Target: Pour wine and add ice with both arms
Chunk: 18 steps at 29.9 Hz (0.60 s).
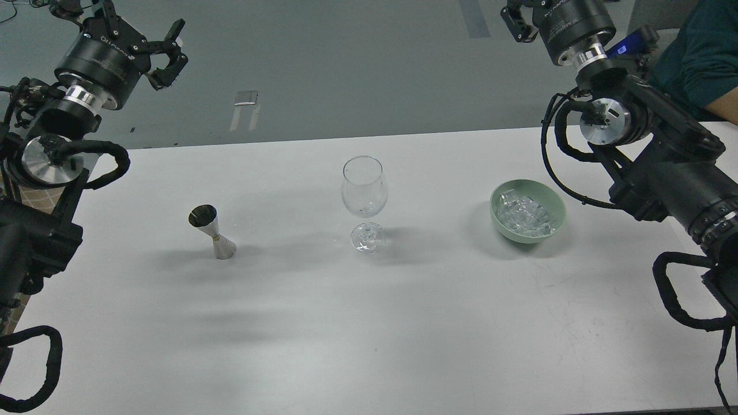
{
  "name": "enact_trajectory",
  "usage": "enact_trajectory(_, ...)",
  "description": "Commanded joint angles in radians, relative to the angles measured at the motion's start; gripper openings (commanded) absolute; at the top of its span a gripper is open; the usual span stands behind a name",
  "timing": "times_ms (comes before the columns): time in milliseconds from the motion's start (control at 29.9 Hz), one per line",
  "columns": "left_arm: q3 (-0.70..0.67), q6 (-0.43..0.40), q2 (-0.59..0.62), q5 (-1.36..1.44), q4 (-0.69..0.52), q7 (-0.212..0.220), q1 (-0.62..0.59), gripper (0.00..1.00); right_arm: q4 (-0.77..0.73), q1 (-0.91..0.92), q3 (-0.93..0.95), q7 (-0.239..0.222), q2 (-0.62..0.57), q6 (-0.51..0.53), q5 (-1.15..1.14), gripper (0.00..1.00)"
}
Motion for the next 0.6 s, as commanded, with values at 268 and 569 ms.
enact_trajectory(268,-0.041,-0.024,-0.008,-0.071,0.042,-0.003,-0.004,0.98,-0.006,0.008,-0.003,0.000,-0.005,-0.050,0.000,1.00)
enact_trajectory(569,-0.027,0.002,-0.005,-0.080,0.068,0.038,-0.029,0.98,0.010,-0.004,-0.004,0.000,-0.068,-0.132,-0.003,1.00)
